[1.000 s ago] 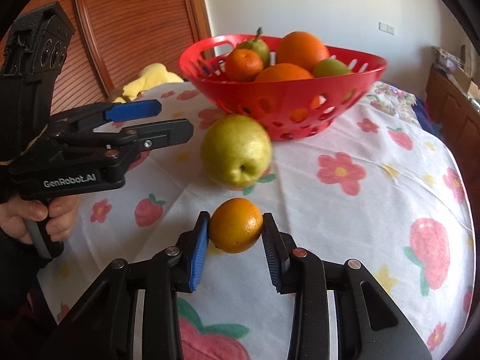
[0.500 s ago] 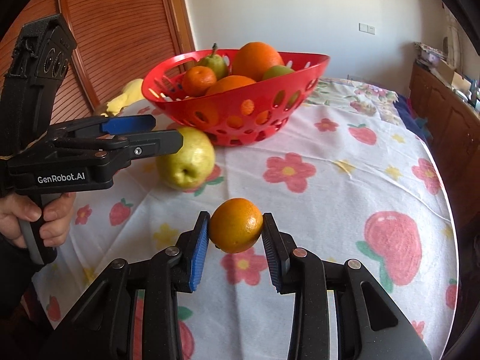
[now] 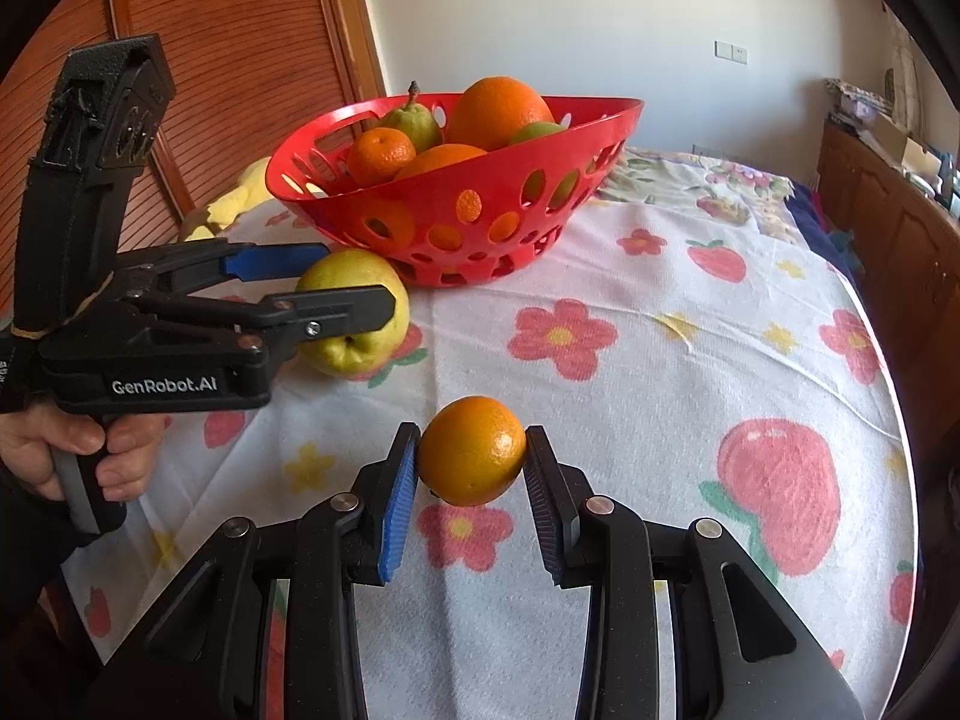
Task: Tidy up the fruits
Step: 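Grasp the large yellow lemon with the left tool while the right tool lifts the tangerine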
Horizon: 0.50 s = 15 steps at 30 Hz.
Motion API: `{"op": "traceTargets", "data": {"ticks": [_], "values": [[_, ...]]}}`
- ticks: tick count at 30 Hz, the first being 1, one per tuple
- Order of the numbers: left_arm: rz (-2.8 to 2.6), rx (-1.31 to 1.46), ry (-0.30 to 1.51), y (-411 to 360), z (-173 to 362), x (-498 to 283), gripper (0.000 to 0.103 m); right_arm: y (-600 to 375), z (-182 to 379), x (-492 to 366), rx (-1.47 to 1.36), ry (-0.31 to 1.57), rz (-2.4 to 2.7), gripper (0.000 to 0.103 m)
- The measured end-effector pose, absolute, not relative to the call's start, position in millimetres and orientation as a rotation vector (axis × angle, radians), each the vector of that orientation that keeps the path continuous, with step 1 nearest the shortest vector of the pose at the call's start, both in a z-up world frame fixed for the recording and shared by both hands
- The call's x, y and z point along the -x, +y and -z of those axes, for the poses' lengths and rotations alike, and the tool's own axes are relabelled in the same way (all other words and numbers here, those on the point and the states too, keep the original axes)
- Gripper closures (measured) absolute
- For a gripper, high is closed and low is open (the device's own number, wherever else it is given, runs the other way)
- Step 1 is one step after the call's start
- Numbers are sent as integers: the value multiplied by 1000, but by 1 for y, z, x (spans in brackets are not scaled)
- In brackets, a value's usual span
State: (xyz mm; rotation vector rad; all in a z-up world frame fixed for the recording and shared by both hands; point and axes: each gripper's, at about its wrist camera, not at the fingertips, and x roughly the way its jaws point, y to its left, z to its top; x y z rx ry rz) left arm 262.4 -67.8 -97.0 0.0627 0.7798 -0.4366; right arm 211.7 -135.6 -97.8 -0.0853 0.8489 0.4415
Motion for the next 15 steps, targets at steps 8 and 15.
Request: {"op": "traceTargets", "data": {"ticks": [8,15], "values": [[431,-84,767,-73,98,-260,31,-134,97,-212,90,844,-442,69],[421,-100,770,-76,101,-262,30,-134,98,-211,90,843,-432,68]]}}
